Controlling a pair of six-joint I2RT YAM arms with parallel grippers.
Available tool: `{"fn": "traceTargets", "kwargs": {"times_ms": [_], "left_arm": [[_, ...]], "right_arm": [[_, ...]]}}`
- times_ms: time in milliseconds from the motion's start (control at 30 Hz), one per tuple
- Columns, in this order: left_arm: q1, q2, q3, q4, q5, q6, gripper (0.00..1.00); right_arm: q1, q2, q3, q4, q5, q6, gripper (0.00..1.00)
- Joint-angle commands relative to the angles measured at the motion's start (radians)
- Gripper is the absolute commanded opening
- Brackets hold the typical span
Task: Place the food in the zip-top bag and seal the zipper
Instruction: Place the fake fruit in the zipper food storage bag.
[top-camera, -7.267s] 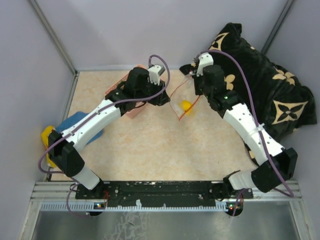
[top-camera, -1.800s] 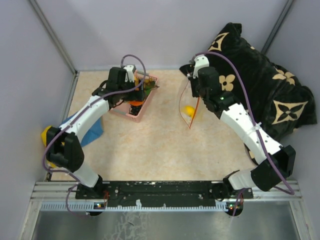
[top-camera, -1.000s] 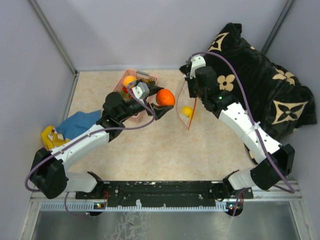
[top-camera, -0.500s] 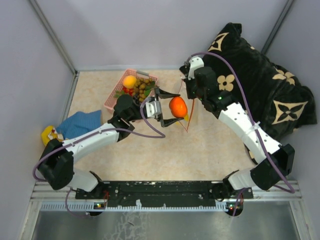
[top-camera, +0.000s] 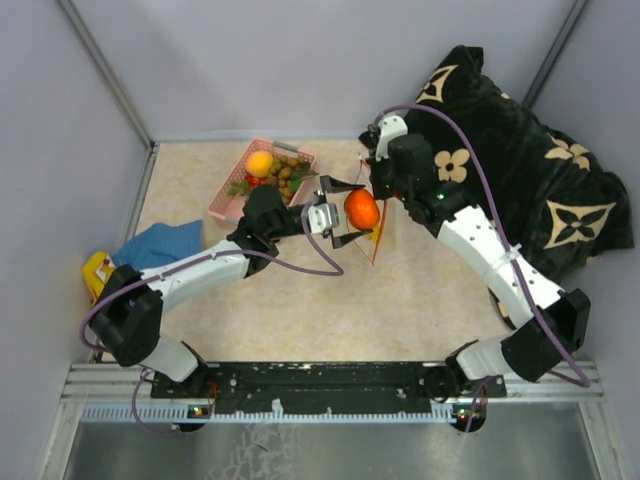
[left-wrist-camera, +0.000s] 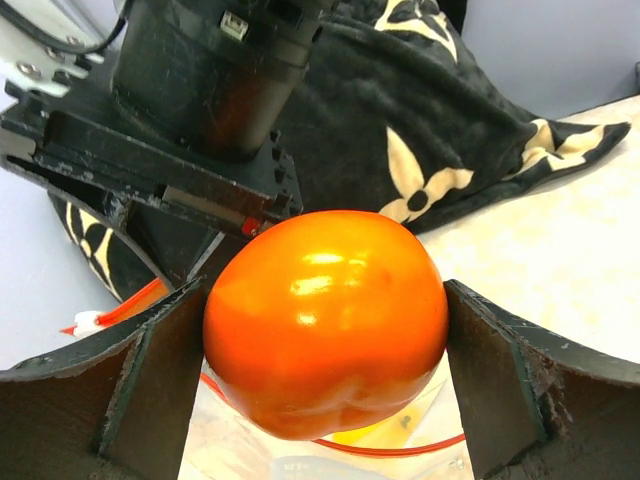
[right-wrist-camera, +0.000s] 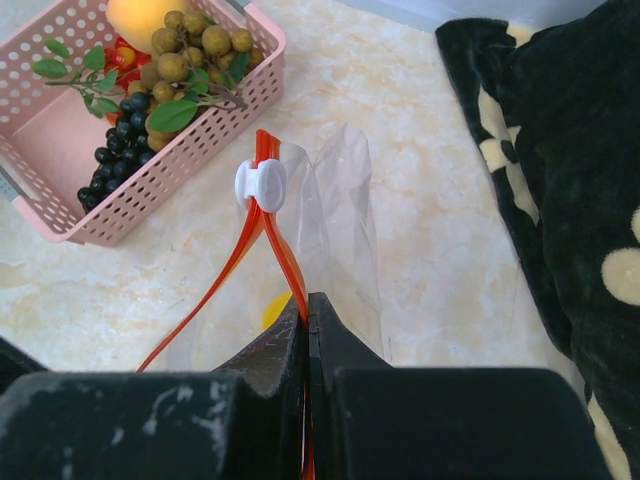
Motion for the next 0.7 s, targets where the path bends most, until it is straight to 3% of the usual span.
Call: {"fn": "traceTargets", "kwargs": {"times_ms": [0,233,667], "left_arm": [[-0.007,0.022,0.038,-0.028,-0.072,0.075,0.64],[-0.016,0.053,0.055,-0.045,-0.245,0.115,0.69],[-0.057,0.135,0.046,0.165,-0.57,0.076,0.85]], "right_arm": [[0.007,-0.054,0.006,0.035,-0.026,0.02,0.0],[0.007,-0.056,0.002,0.039,-0.06,0.034,0.0],[0.007,-0.047,-0.007,0.063,-0.123,0.066,0.0]]}}
